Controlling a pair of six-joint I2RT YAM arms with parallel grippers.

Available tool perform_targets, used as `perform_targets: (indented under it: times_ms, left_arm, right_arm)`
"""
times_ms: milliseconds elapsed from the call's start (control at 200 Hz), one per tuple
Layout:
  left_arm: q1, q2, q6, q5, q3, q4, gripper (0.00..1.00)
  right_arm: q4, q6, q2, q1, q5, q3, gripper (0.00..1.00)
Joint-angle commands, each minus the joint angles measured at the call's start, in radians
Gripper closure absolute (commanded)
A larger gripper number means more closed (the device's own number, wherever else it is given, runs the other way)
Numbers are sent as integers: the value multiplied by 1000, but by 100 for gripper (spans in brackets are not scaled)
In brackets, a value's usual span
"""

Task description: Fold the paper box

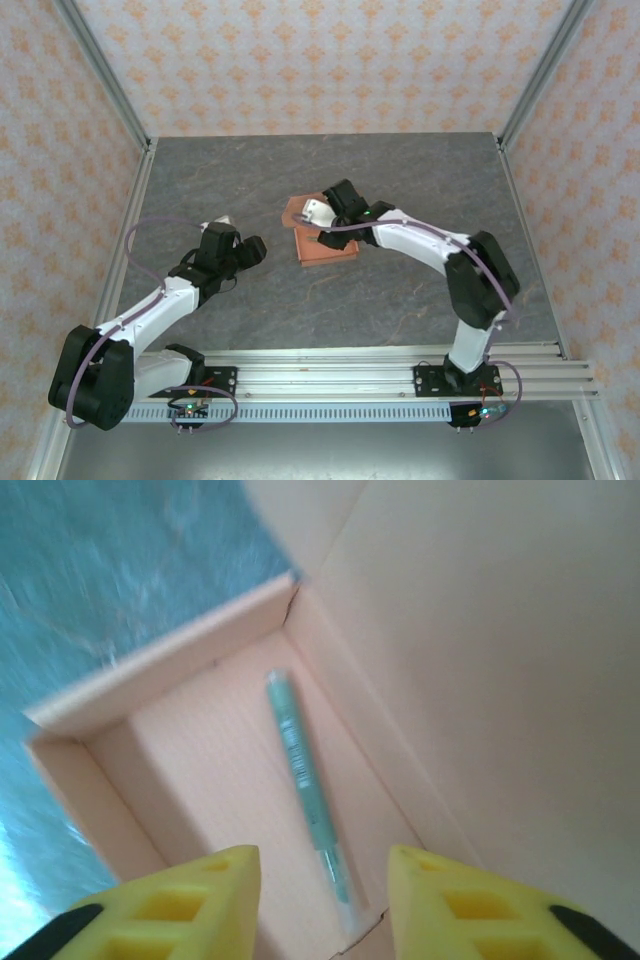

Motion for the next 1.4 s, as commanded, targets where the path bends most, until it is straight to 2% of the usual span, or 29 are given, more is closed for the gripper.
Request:
perform_targets:
  times_ms: [0,85,230,310,435,545,666,836,981,1101,1181,1271,1396]
  left_arm:
    - [12,-11,-11,18,-24,79,30]
    - [11,-3,-10,37,-29,107,25]
    - [11,2,-7,58,-41,146,14]
    - [11,5,-16,73,-47,172,12]
    - [9,24,-24,86,-41,190,12]
    - [8,64,-19,91,4,154,14]
    - [9,93,0,49,59,75,16]
    - [9,92,23,-57,118,-21,16]
    - [9,66,21,-85,118,31,14]
    - [9,62,17,-42,140,73,14]
    - [9,88,29,2,196,37,12]
    - [3,133,89,104,248,27,13]
    - [-18,149,210,95,230,70,13]
  right_arm:
    - [75,245,-104,2,-46,-63,58]
    - [100,371,-164,2,-64,-130,54]
    - [83,600,-253,-7,81,-212,48]
    - [51,696,-305,-39,124,-256,40]
    - [88,800,-400,-158,32,-366,29]
    - [216,916,-448,-286,-94,-473,21]
    - [344,991,-395,-306,-200,-507,18]
    - [323,987,-306,-291,-156,-473,18]
    - [379,1011,-311,-289,-150,-502,19]
    - [398,1005,-311,-290,-127,-510,19]
    - [383,970,-318,-289,-97,-492,19]
    - [365,904,-323,-292,-72,-451,19]
    - [356,748,-291,-299,-94,-394,23]
